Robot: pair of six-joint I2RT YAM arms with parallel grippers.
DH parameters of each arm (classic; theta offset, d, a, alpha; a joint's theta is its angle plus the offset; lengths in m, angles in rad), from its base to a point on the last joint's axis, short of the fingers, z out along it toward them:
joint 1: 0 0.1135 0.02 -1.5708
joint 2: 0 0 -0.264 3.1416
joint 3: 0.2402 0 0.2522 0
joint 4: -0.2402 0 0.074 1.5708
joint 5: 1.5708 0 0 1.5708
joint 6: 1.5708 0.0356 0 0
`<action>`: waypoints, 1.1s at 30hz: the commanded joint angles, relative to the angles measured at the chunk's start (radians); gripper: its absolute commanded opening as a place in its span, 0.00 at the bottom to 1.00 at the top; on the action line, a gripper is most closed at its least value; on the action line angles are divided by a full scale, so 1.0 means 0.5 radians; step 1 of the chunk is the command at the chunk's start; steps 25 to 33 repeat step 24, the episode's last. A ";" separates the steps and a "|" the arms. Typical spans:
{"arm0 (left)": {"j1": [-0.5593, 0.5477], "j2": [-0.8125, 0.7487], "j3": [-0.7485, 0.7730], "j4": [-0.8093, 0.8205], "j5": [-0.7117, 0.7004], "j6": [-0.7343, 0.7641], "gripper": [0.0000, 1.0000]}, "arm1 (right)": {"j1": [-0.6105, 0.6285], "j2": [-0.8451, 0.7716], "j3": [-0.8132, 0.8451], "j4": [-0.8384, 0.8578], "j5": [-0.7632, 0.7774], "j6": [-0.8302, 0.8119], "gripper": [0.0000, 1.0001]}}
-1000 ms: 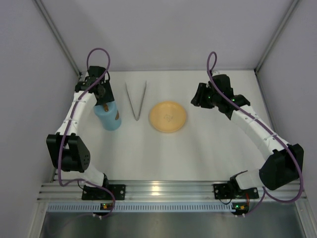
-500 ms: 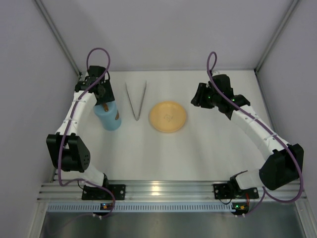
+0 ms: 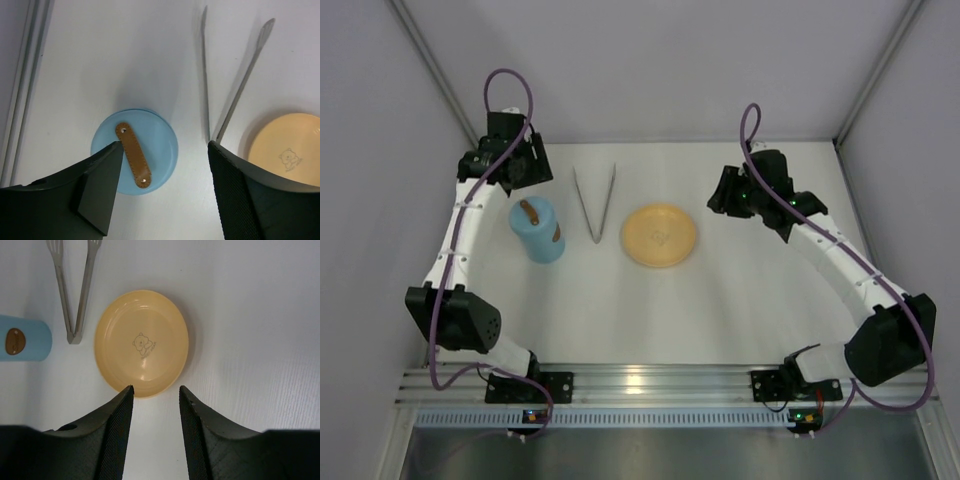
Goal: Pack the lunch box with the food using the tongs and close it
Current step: Reset both arms
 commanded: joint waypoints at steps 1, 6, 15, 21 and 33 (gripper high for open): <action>-0.227 -0.119 0.134 0.134 0.162 0.063 0.75 | 0.031 -0.123 0.127 0.083 0.058 -0.028 0.42; -0.669 -0.101 0.202 0.244 0.284 0.057 0.80 | 0.031 -0.224 0.158 0.044 0.162 -0.050 0.45; -0.995 -0.031 0.168 0.432 0.417 -0.007 0.97 | 0.024 -0.503 0.038 -0.012 0.340 -0.087 0.62; -1.029 -0.024 0.082 0.496 0.500 -0.017 0.99 | 0.028 -0.642 -0.051 -0.015 0.451 -0.093 0.98; -1.029 -0.015 0.067 0.509 0.494 -0.017 0.99 | 0.028 -0.623 -0.042 -0.003 0.472 -0.090 0.99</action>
